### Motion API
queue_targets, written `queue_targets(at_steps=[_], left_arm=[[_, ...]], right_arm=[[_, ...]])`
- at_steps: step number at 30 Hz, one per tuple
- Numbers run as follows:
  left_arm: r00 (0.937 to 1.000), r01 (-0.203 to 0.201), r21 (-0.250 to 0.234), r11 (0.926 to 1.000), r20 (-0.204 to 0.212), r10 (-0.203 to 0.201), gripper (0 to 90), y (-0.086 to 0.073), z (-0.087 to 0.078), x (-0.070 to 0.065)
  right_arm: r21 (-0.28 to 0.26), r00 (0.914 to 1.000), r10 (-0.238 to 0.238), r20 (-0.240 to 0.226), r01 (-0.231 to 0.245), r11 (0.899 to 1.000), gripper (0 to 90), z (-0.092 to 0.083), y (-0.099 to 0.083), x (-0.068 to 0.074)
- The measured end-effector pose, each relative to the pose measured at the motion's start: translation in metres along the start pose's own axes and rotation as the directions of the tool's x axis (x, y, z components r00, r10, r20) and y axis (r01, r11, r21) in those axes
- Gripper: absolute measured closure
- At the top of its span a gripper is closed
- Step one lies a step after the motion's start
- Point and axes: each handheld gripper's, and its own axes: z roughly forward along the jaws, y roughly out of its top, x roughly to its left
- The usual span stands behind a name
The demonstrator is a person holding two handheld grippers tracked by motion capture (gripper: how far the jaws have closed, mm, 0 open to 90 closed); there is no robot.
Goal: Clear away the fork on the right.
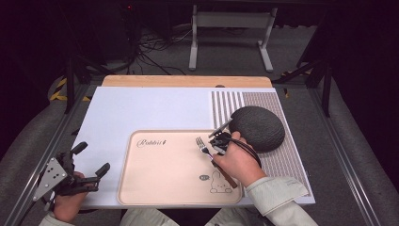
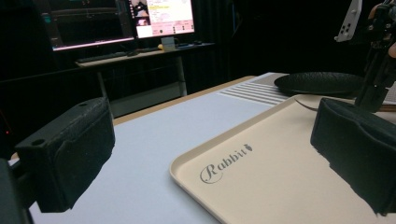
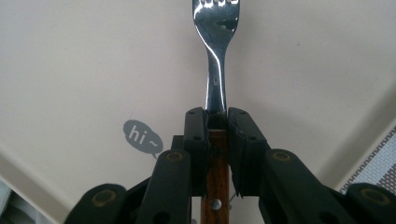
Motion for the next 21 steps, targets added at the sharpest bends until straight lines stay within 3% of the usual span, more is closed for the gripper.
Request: queue_targets(at_steps=[21], left_arm=[[1.0, 0.0, 0.0, 1.0, 0.001, 0.0, 0.5, 0.0, 0.0, 0.0]], right_arm=[[0.046, 0.9998, 0.009, 0.019, -0.01, 0.999, 78.9, 0.012, -0.001, 0.001]])
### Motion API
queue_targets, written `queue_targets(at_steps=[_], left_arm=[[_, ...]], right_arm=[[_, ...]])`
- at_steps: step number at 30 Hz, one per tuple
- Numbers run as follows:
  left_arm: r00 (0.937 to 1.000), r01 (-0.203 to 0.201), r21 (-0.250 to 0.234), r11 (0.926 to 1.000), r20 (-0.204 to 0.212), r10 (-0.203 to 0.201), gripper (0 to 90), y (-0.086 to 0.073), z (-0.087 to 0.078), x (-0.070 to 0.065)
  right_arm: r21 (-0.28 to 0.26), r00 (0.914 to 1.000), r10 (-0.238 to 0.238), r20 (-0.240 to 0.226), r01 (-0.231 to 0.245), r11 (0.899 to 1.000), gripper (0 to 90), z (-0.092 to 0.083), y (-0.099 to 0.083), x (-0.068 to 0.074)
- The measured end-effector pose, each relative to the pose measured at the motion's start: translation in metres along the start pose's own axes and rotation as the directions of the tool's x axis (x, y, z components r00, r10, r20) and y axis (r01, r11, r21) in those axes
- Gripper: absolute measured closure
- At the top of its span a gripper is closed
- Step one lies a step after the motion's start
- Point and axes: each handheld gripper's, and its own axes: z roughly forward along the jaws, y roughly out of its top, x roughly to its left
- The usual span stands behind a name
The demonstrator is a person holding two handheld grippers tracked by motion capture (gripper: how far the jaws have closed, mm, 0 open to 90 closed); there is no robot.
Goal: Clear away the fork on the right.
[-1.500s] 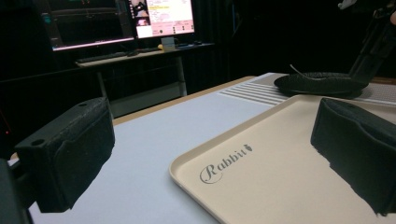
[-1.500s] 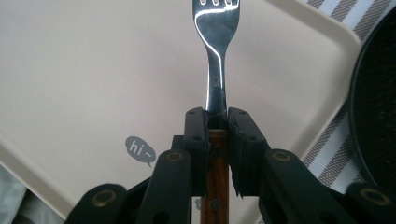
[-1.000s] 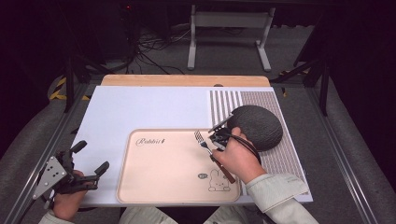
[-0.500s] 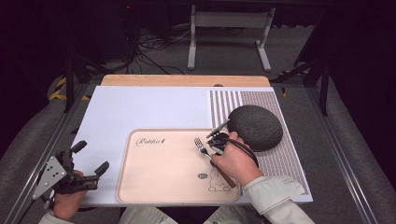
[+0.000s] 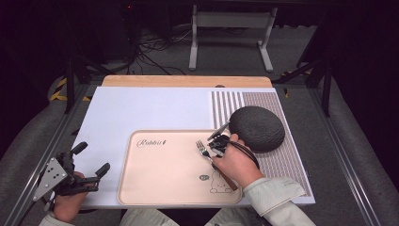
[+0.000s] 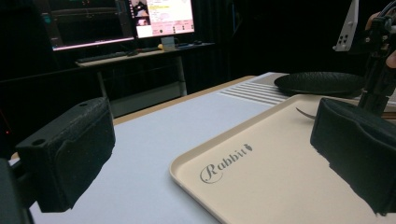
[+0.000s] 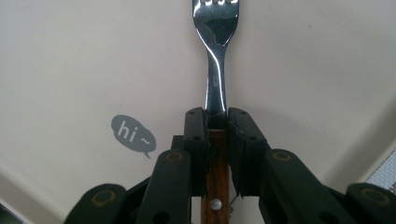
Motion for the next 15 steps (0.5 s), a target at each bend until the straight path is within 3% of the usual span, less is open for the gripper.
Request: queue_targets(at_steps=[8, 12, 15], left_arm=[[1.0, -0.003, 0.0, 1.0, -0.006, 0.003, 0.5, 0.0001, -0.0004, 0.0004], [1.0, -0.002, 0.0, 1.0, -0.006, 0.002, 0.5, 0.0, -0.0004, 0.0004], [1.0, 0.0, -0.003, 1.0, -0.006, 0.0, 0.5, 0.0, -0.0002, 0.0]], right_arm=[[0.0, 1.0, -0.009, -0.003, 0.009, 1.0, 77.8, 0.0024, 0.0013, 0.0006], [-0.007, 0.9997, -0.024, 0.01, 0.024, 1.0, 70.9, 0.002, 0.0019, 0.0002], [-0.023, 0.9992, -0.036, 0.017, 0.037, 0.999, 70.6, -0.001, 0.0029, 0.0013]])
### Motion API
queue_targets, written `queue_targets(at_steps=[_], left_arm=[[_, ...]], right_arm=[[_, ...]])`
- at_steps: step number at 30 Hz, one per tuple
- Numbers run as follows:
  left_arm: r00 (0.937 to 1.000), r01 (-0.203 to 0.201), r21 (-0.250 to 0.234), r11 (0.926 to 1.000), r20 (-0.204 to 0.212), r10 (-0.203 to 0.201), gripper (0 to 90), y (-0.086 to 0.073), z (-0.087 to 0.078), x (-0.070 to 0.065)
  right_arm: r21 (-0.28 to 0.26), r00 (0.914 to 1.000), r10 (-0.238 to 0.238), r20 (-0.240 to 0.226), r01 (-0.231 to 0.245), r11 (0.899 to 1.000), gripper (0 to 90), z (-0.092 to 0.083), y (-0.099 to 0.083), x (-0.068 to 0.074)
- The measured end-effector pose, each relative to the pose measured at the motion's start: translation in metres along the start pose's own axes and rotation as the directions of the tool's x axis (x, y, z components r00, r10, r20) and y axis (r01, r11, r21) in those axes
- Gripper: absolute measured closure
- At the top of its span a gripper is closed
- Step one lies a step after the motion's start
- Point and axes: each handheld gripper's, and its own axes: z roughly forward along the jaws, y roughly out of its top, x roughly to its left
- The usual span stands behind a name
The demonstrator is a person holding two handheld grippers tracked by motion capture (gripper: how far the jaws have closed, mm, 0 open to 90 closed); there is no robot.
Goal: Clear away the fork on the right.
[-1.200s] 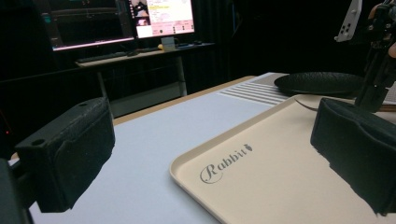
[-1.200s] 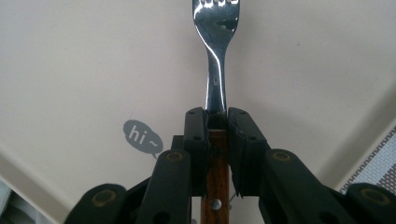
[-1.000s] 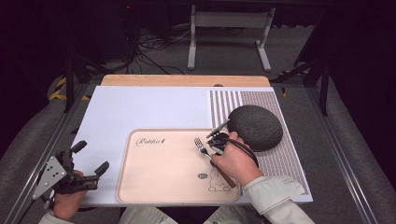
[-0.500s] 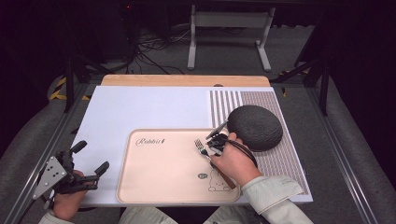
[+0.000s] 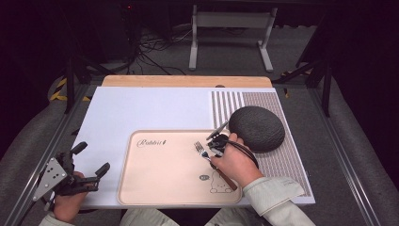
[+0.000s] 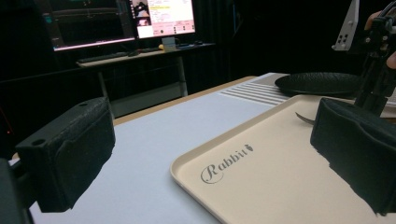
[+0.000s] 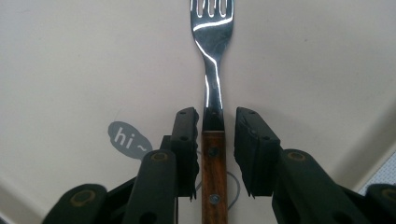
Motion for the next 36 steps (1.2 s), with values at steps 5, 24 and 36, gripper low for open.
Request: queue_targets(at_steps=[5, 24, 36], left_arm=[[1.0, 0.002, -0.002, 1.0, 0.001, -0.002, 0.5, 0.0, 0.0, 0.0], [1.0, 0.001, 0.003, 1.0, 0.007, -0.001, 0.5, 0.0, 0.001, 0.0], [0.9999, 0.001, 0.004, 1.0, 0.011, -0.001, 0.7, -0.001, 0.001, 0.0]], right_arm=[[-0.07, 0.9977, -0.067, 0.013, 0.068, 0.995, 86.3, -0.011, 0.005, 0.004], [-0.216, 0.9613, -0.272, -0.041, 0.258, 0.942, 90.0, -0.008, 0.032, 0.015], [-0.225, 0.9455, -0.319, -0.067, 0.297, 0.928, 90.0, 0.012, 0.043, 0.016]])
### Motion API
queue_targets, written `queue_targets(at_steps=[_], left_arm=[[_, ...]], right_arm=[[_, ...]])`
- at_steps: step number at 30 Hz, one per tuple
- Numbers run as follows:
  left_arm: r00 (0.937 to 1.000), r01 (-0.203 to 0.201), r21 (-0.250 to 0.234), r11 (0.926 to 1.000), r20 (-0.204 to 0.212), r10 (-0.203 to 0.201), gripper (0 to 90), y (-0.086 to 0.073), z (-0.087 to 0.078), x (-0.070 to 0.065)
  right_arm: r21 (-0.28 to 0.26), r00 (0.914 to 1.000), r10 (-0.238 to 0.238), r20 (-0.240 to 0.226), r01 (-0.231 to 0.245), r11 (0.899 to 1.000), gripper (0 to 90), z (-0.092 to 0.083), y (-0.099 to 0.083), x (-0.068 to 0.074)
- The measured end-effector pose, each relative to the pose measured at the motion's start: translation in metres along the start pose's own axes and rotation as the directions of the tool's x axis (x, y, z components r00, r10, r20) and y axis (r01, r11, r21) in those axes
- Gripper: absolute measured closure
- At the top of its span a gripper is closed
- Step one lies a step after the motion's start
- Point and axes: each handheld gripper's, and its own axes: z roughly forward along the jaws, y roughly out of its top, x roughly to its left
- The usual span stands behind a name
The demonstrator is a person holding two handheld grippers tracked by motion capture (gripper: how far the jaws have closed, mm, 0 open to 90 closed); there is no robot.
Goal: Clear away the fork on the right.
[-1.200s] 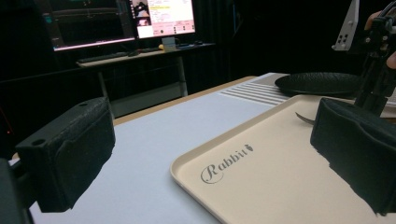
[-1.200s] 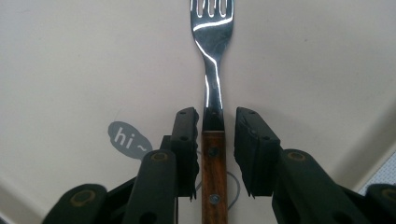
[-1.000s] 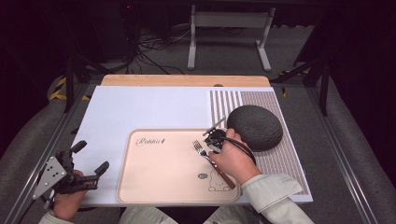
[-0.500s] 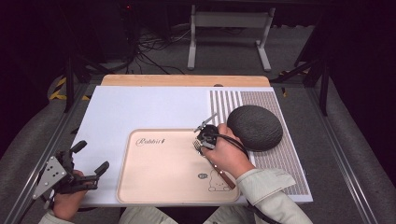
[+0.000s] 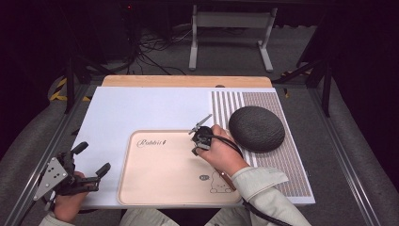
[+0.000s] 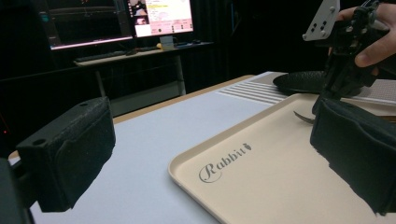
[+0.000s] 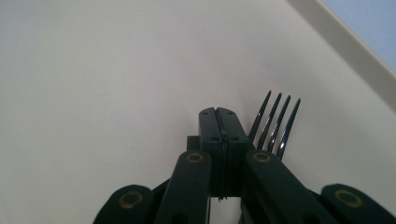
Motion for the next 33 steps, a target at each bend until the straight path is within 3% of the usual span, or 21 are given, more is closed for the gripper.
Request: queue_targets(at_steps=[16, 33], left_arm=[[1.0, 0.001, 0.0, 1.0, 0.005, -0.001, 1.0, 0.0, 0.0, 0.001], [1.0, 0.0, 0.002, 1.0, 0.005, -0.001, 1.0, 0.0, 0.0, 0.001]], right_arm=[[0.004, 0.9995, -0.007, 0.032, 0.007, 1.0, 90.0, 0.022, 0.007, -0.009], [0.005, 0.9898, 0.08, 0.118, -0.081, 0.997, 90.0, 0.018, -0.001, -0.034]])
